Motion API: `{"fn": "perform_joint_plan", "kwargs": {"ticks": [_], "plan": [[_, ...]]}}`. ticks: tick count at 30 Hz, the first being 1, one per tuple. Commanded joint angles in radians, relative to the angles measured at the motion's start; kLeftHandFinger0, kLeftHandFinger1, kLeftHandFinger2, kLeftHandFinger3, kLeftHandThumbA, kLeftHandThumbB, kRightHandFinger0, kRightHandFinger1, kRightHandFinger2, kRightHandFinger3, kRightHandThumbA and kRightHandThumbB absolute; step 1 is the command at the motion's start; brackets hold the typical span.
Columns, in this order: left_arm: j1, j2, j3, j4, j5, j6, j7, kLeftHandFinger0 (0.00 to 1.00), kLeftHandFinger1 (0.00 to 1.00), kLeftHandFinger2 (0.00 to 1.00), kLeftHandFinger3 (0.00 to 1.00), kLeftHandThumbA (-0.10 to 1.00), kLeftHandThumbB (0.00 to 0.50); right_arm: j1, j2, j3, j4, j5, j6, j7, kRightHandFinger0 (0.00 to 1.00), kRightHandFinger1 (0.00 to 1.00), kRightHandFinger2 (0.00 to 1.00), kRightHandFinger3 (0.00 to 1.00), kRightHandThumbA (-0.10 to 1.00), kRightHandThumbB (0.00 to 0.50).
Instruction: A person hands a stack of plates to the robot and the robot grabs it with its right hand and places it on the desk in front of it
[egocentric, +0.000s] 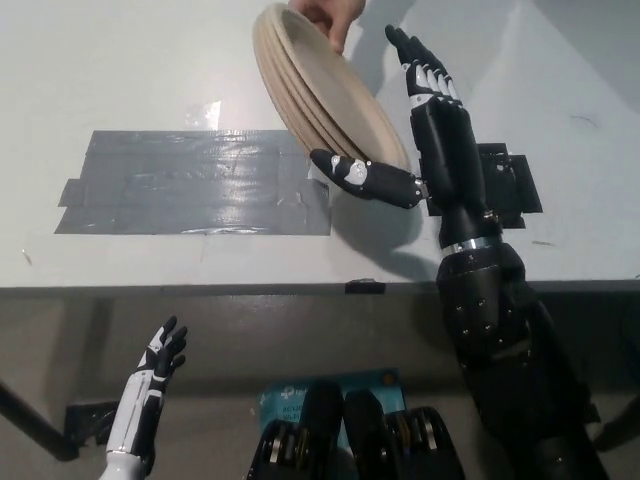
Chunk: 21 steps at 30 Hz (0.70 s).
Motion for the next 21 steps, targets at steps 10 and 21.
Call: {"fn": "perform_joint_plan", "kwargs": {"ticks": [10,21], "plan": [[-0.009,0.019,-0.005,-0.012,0.017,-0.045,-0.004,1.00,1.00,1.00,1.00,1.00,0.225,0.021,0.010,0.015,-0.257,0.120,0.048,0.105,1.00,1.00,1.00,1.00,1.00,0.468],[-0.008,0.020,-0.004,-0.008,0.016,-0.046,-0.005,1.00,1.00,1.00,1.00,1.00,0.195,0.006,0.003,0.027,-0.250,0.120,0.065,0.128,1.00,1.00,1.00,1.00,1.00,0.446]]}}
